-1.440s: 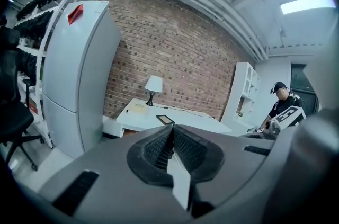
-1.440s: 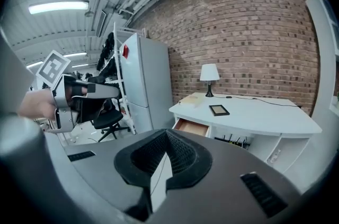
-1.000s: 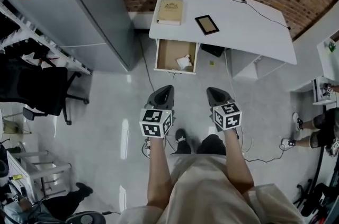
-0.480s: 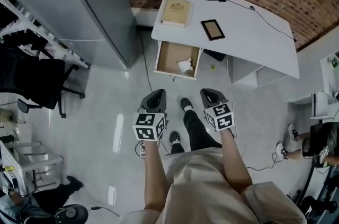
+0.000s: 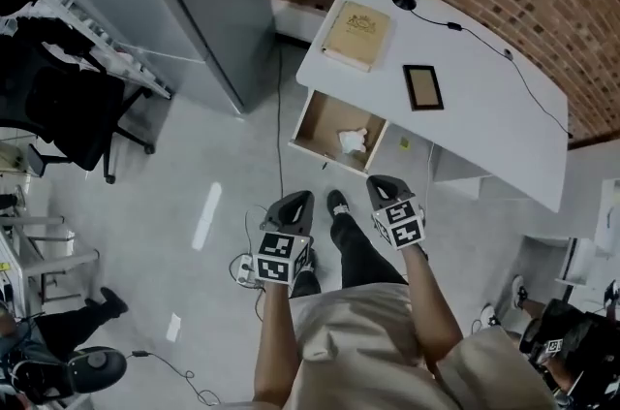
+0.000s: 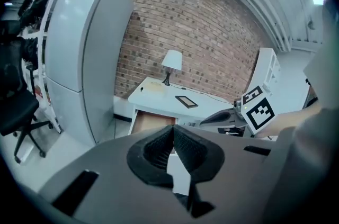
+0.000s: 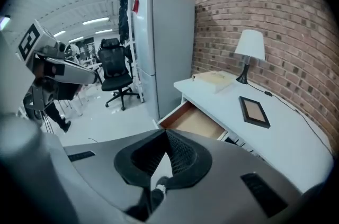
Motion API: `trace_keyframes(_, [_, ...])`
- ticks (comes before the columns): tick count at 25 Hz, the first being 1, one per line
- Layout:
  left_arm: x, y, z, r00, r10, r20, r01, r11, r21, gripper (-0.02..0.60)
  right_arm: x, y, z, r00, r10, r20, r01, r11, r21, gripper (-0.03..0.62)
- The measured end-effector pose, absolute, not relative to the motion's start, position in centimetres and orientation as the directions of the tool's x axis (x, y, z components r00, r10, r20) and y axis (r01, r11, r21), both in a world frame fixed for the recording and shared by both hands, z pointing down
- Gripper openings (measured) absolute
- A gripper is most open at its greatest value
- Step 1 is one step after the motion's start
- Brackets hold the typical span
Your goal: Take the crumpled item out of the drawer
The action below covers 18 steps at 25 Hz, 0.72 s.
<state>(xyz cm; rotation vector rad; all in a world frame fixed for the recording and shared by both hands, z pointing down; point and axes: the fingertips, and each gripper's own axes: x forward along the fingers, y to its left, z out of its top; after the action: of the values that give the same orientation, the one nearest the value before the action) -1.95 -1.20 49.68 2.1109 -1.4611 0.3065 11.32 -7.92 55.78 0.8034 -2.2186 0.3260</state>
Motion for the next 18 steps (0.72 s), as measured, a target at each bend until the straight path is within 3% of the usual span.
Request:
trace_keyframes(7, [-0.5, -6.2, 53.8, 0.362, -0.795, 0.487, -0.907, -0.181, 0.379, 0.017, 12.4, -16.0, 61.1, -0.476, -0.351, 0.806, -0.508, 0.858, 0.073, 0.025])
trace_keyframes(18, [0.1, -10.7, 60.6, 0.320, -0.769, 0.553, -0.910, -0.085, 0.407, 0.017, 9.9, -20.0, 71.7, -0.413, -0.171, 0.894, -0.176, 0.979, 0.106, 0.025])
